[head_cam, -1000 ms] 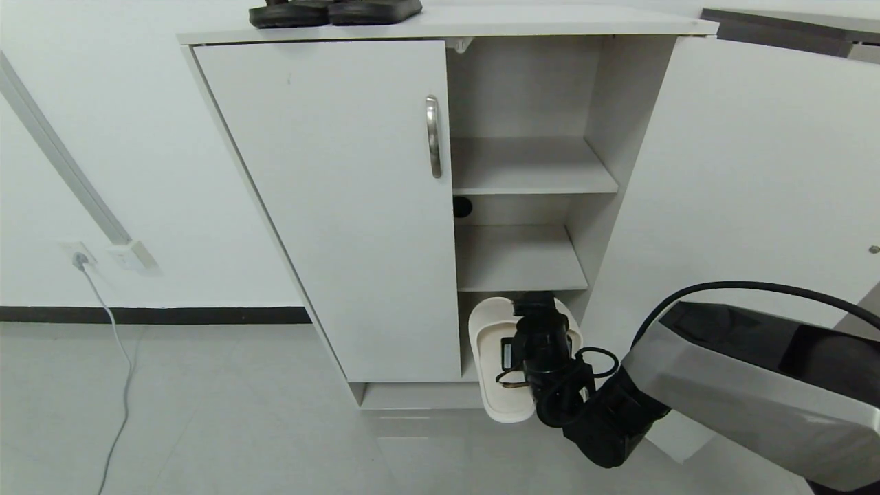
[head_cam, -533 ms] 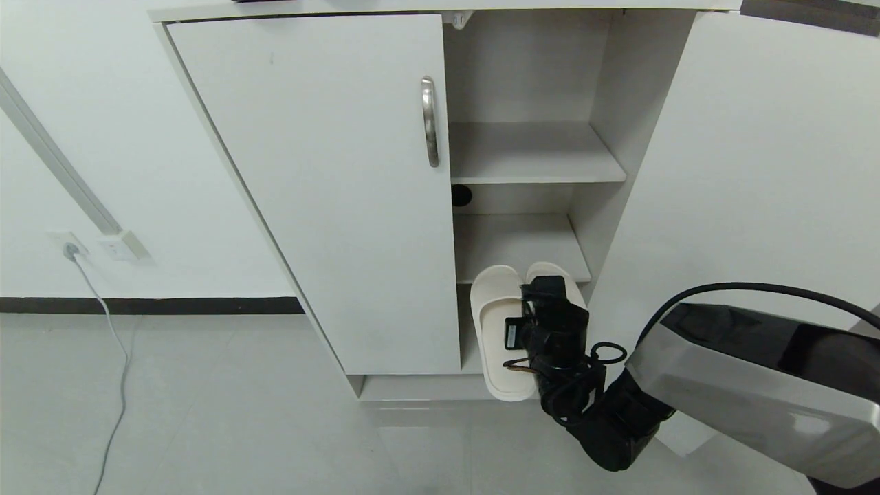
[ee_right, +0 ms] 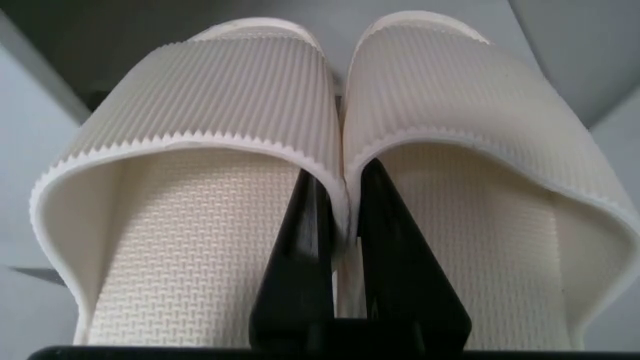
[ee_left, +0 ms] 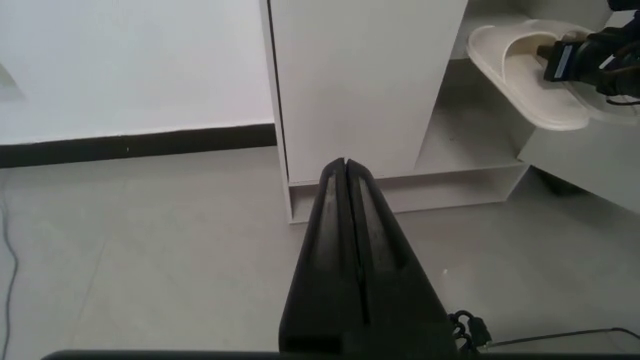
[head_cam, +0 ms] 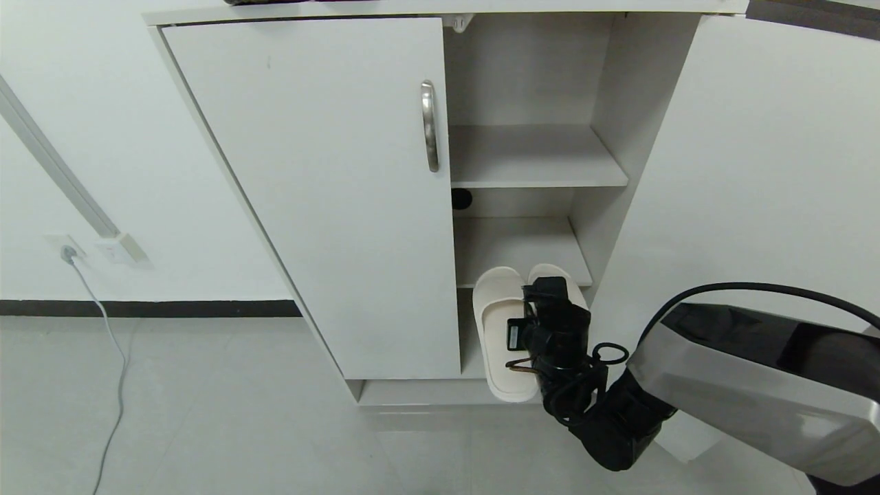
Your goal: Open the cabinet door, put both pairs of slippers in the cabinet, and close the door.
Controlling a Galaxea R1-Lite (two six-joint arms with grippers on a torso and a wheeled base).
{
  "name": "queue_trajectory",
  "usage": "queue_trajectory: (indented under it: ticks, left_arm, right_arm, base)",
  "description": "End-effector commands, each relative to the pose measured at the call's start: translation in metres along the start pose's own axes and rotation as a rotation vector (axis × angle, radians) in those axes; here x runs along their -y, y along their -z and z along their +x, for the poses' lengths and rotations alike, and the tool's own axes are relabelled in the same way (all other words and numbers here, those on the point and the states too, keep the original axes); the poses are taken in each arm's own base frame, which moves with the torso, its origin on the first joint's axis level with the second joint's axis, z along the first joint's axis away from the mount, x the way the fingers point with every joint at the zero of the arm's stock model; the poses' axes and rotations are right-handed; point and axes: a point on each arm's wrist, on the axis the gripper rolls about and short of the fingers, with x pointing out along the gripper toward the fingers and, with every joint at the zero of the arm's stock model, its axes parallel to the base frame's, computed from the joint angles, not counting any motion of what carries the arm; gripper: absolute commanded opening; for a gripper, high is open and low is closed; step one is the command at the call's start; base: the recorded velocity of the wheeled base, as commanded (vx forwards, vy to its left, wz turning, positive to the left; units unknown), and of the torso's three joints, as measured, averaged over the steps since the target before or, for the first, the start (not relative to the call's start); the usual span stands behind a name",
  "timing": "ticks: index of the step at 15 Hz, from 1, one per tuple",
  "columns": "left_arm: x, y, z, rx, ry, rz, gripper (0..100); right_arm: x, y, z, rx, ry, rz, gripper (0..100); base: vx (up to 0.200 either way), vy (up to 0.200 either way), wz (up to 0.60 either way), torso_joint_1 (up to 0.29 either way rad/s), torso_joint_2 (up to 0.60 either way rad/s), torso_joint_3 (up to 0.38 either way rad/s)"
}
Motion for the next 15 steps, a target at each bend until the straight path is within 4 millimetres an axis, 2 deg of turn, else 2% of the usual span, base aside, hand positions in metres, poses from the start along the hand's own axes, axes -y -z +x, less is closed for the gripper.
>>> queue_trajectory:
  ticks: [1, 6, 9, 15]
  left_arm:
    - [0.0, 0.0, 0.0, -0.001, 0.0, 0.001, 0]
    - [0.0, 0.0, 0.0, -0.001, 0.0, -0.001, 0]
    - [0.0, 0.0, 0.0, -0.002, -0.011, -0.002, 0]
    - [0.0, 0.0, 0.0, -0.002, -0.014, -0.01, 0]
  right_arm:
    - [0.0, -0.001, 0.0, 0.001, 0.0, 0.001, 0]
    - [0.002, 0.004, 0.002, -0.009, -0.001, -0.007, 0]
    - [0.004, 0.01, 0.011, -0.038, -0.026, -0.025, 0]
    - [0.002, 0.01, 0.057, -0.05, 0.01, -0.03, 0]
  base:
    - [0.2, 0.0, 0.0, -0.002, 0.0, -0.002]
    - [0.2, 0.0, 0.0, 0.004, 0.0, 0.0]
    - [0.0, 0.0, 0.0, 0.0, 0.0, 0.0]
    - [0.0, 0.0, 0.0, 0.0, 0.0, 0.0]
